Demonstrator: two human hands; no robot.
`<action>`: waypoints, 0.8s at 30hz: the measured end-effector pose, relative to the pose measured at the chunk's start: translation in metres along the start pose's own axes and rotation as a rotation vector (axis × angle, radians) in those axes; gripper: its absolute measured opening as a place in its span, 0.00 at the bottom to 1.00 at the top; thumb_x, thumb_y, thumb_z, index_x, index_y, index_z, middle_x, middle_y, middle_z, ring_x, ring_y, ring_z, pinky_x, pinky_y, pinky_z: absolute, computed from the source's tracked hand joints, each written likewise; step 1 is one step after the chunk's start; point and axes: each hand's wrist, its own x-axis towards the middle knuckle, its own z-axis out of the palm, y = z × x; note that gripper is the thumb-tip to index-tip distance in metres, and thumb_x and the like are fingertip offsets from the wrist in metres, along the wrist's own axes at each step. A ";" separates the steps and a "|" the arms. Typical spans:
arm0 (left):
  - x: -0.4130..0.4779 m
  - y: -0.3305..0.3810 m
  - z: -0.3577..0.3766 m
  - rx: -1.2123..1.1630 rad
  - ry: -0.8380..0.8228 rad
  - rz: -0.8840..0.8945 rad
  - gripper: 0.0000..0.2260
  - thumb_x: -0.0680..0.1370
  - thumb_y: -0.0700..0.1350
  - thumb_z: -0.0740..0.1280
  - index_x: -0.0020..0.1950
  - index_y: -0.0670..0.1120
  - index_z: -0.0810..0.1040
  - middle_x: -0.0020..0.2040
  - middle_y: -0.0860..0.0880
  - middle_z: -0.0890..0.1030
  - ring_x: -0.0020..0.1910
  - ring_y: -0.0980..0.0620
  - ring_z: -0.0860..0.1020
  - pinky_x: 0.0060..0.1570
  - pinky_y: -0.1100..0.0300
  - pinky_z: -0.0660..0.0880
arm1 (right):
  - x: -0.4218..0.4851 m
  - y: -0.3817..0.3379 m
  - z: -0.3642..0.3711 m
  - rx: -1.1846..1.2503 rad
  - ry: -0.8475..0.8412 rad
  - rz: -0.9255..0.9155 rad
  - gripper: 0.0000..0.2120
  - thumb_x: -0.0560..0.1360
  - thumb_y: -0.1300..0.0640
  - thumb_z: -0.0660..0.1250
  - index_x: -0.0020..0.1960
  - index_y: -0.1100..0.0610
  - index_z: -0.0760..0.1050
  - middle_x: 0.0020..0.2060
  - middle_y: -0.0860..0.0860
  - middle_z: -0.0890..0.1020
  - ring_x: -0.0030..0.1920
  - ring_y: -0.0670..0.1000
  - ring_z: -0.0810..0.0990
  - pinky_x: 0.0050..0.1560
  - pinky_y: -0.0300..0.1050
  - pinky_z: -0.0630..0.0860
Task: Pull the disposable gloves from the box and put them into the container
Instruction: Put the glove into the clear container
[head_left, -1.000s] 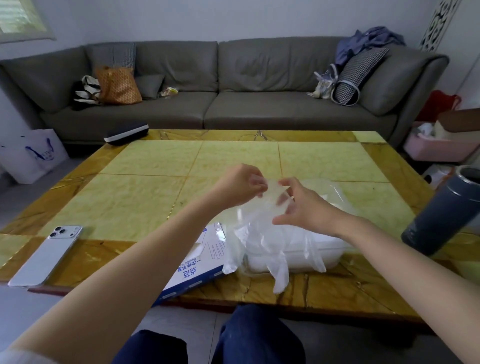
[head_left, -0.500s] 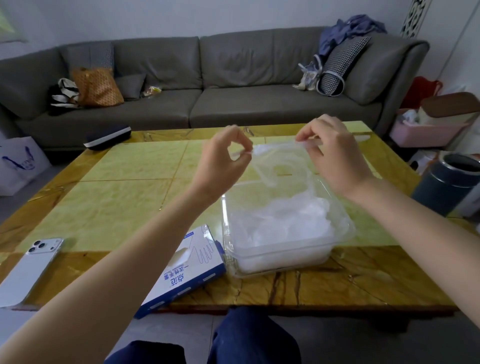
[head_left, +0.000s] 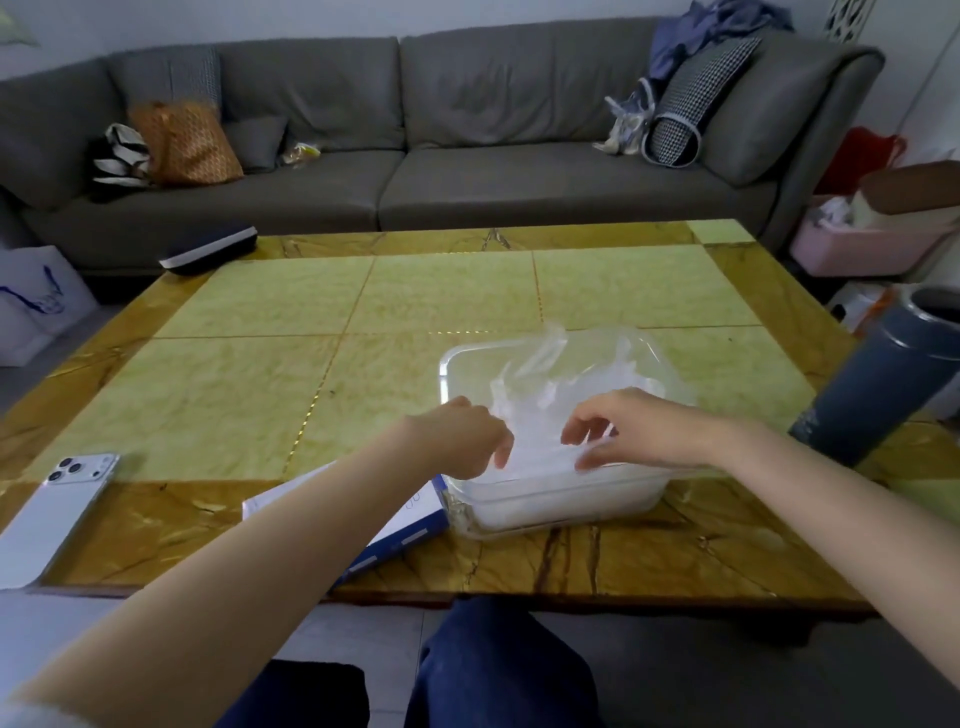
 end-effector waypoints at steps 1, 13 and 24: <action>0.001 0.003 -0.004 -0.008 -0.003 -0.024 0.22 0.77 0.32 0.53 0.64 0.50 0.73 0.62 0.48 0.75 0.63 0.47 0.70 0.62 0.60 0.63 | 0.001 -0.002 -0.003 0.062 0.030 -0.017 0.10 0.73 0.52 0.71 0.54 0.52 0.78 0.48 0.42 0.79 0.49 0.41 0.77 0.49 0.32 0.73; 0.050 0.030 0.017 0.004 -0.188 -0.189 0.22 0.80 0.42 0.59 0.73 0.42 0.58 0.68 0.41 0.64 0.62 0.40 0.72 0.54 0.52 0.70 | 0.046 0.026 0.022 -0.422 -0.146 0.079 0.27 0.74 0.56 0.68 0.71 0.49 0.63 0.69 0.50 0.65 0.69 0.52 0.65 0.65 0.46 0.66; 0.051 0.031 0.017 -0.064 -0.273 -0.256 0.24 0.80 0.38 0.58 0.74 0.43 0.55 0.73 0.38 0.56 0.60 0.38 0.72 0.51 0.50 0.72 | 0.054 0.037 0.022 -0.486 -0.227 0.163 0.27 0.76 0.59 0.62 0.73 0.52 0.59 0.73 0.54 0.61 0.73 0.55 0.60 0.71 0.45 0.57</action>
